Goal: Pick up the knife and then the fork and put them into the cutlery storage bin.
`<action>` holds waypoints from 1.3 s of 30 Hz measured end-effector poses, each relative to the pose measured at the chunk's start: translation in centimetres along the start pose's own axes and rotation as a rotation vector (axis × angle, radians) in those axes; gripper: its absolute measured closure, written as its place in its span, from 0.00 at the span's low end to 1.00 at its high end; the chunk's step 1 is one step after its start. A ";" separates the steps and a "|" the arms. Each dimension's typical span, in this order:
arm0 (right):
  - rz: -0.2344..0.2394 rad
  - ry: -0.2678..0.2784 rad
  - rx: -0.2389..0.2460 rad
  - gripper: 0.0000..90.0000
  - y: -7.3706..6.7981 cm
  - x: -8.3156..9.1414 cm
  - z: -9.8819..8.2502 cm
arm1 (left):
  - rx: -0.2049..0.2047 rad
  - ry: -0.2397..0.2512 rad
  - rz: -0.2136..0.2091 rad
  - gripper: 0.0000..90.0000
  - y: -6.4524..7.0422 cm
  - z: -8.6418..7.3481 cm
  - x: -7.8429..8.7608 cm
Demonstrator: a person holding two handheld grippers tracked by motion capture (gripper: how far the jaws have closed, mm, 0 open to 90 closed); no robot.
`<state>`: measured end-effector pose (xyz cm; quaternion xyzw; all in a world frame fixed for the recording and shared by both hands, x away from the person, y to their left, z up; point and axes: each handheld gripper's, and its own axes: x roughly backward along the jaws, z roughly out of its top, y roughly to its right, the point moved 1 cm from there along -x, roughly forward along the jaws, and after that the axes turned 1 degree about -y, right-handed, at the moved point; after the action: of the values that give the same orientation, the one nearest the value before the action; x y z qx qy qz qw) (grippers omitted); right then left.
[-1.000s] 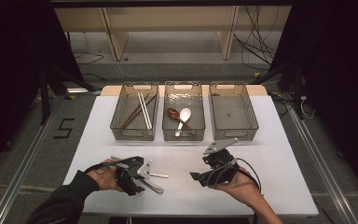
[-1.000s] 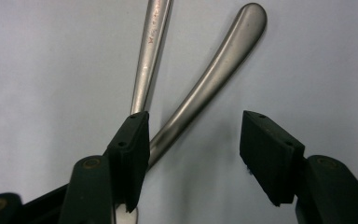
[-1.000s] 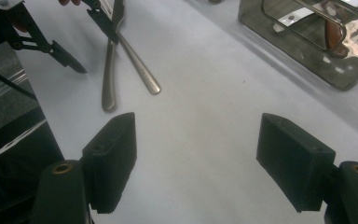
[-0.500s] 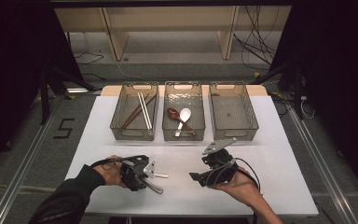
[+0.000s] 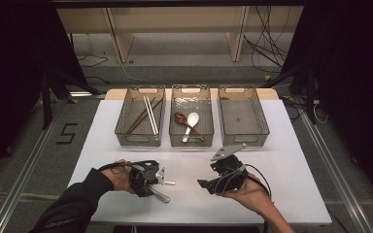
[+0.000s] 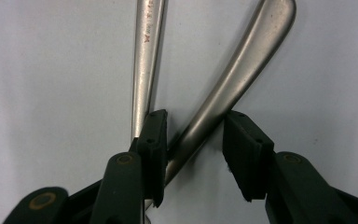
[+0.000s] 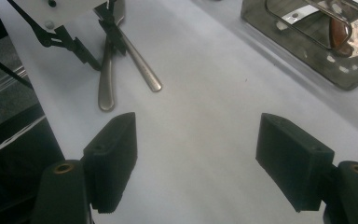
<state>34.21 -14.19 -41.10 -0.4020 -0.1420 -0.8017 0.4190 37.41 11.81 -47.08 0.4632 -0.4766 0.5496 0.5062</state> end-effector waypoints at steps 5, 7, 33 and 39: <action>-0.001 0.000 0.001 0.33 0.0 0.0 0.0 | 0.014 -0.008 -0.019 0.71 -0.1 0.1 0.0; 0.000 0.000 0.001 0.33 0.0 0.0 0.0 | 0.021 -0.005 -0.018 0.72 -0.1 0.1 0.0; -0.002 0.006 -0.004 0.33 0.2 0.1 0.1 | -0.014 -0.053 -0.014 0.69 -0.1 -0.9 0.5; -0.001 0.004 -0.003 0.33 0.2 0.1 0.1 | -0.032 -0.046 -0.017 0.76 -0.2 -1.1 0.2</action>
<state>34.41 -14.26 -40.98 -0.4008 -0.1400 -0.8030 0.4183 37.60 12.94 -46.96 0.4718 -0.4929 0.5267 0.5069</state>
